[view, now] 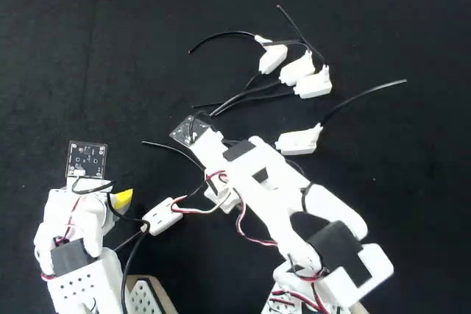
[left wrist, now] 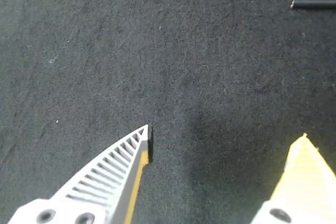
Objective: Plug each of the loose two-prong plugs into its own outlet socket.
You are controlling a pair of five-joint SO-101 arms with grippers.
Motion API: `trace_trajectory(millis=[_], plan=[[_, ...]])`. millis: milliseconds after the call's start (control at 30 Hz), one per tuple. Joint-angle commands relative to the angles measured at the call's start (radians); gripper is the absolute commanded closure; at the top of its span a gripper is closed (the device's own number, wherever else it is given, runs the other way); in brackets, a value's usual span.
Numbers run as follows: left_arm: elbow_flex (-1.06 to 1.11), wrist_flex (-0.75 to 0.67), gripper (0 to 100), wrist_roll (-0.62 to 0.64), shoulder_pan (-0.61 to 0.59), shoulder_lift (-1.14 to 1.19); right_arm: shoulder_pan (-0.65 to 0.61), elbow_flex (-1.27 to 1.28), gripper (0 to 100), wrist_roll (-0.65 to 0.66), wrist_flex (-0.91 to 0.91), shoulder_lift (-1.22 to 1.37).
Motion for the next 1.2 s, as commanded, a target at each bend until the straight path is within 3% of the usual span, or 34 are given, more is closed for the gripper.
trace_trajectory(millis=[0, 133, 300, 933, 1167], plan=[[0.01, 0.002, 60, -0.008, -0.005, -0.005, 0.018, -0.033, 98.2, 0.009, -0.009, 0.005], [0.01, 0.002, 60, -0.006, -0.005, -0.005, 0.017, -0.039, 97.9, 0.009, 0.025, 0.007], [0.01, 0.002, 60, -0.005, -0.005, -0.005, 0.017, -0.101, 87.4, 0.003, 0.137, 0.007], [0.01, 0.0, 60, -0.005, -0.005, -0.005, 0.014, -0.199, 91.0, 0.003, 0.25, 0.015], [0.01, 0.0, 60, -0.005, -0.005, -0.005, 0.018, -0.28, 91.4, 0.002, 0.253, 0.18]])
